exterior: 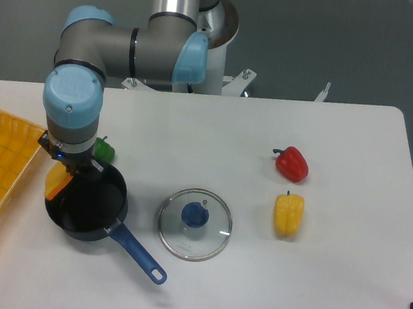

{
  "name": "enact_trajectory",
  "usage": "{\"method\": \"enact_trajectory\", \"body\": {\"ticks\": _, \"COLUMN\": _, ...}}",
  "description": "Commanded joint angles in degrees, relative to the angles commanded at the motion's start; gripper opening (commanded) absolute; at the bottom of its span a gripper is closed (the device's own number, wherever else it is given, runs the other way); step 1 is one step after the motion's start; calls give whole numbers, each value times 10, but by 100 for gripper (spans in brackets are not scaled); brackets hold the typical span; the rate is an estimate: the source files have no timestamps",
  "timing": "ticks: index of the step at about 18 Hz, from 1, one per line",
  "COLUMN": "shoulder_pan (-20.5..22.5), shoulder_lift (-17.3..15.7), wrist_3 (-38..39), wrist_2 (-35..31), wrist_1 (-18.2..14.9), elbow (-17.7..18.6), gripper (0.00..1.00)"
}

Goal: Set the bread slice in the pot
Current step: 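Lower the bread slice into the saucepan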

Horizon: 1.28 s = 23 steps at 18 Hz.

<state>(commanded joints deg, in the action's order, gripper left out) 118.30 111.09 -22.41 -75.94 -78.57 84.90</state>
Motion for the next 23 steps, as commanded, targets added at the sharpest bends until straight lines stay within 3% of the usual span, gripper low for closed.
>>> {"method": "enact_trajectory", "body": {"ticks": 22, "shoulder_pan": 16, "shoulder_lift": 13, "wrist_3": -9, "wrist_2": -3, "wrist_1": 0, "elbow": -18, "gripper": 0}}
{"method": "enact_trajectory", "body": {"ticks": 23, "shoulder_pan": 18, "shoulder_lift": 17, "wrist_3": -12, "wrist_2": -3, "wrist_1": 1, "elbow": -19, "gripper": 5}}
